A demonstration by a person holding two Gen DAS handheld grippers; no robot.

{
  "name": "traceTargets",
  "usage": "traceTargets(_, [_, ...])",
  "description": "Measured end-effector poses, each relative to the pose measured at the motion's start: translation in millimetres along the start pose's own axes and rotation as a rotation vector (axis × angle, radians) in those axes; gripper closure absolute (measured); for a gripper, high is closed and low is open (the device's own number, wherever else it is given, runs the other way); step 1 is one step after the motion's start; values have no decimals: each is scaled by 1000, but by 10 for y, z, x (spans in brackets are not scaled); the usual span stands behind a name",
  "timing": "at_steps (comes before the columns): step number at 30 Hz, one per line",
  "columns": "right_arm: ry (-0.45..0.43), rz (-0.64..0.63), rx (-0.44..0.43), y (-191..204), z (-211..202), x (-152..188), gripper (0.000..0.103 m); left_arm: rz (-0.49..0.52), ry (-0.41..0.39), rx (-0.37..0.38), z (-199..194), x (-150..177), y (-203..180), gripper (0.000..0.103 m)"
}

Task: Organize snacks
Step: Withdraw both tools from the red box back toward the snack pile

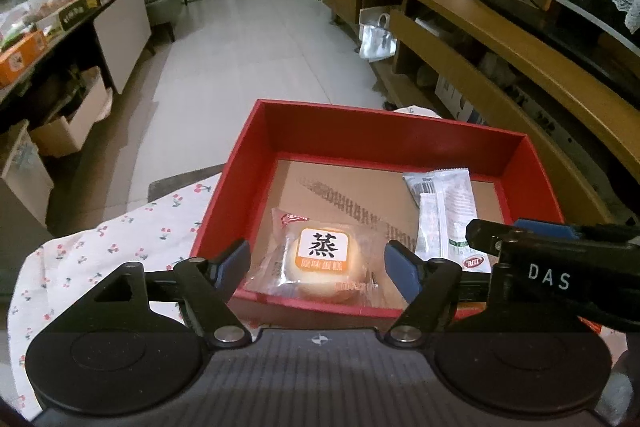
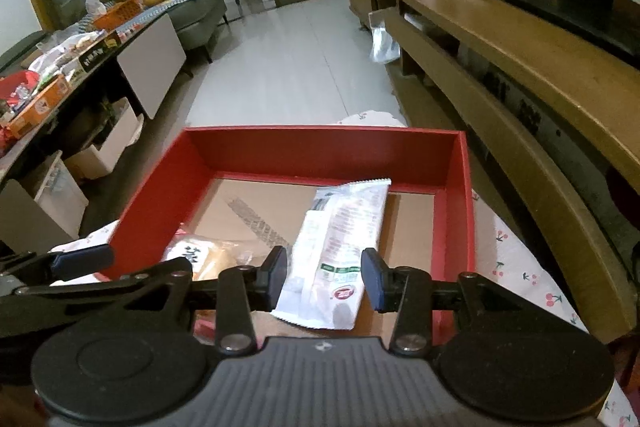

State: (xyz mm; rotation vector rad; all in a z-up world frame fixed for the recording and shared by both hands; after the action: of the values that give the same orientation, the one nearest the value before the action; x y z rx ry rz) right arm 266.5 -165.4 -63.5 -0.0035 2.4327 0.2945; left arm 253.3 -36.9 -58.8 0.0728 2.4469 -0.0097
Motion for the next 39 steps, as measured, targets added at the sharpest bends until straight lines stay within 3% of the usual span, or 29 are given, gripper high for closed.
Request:
traceTargets(12, [8, 1, -32, 132, -279, 200, 52, -3, -8, -1, -166, 99, 61, 23])
traceTargets(39, [21, -72, -73, 400, -844, 845, 52, 0, 37, 10, -644, 819, 189, 23])
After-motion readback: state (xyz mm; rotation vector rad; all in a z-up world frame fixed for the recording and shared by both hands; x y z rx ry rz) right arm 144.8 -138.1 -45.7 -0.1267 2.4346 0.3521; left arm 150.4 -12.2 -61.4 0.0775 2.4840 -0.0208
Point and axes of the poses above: each gripper's, at about its wrist camera, not at the fingertips, and z roughly the way its jaws point, y to its left, x to its underside, the point moved 8 cm from there along z, roughly the way its jaws point, and after that the axes turned 2 degrees about y, right-handed, at the moved point
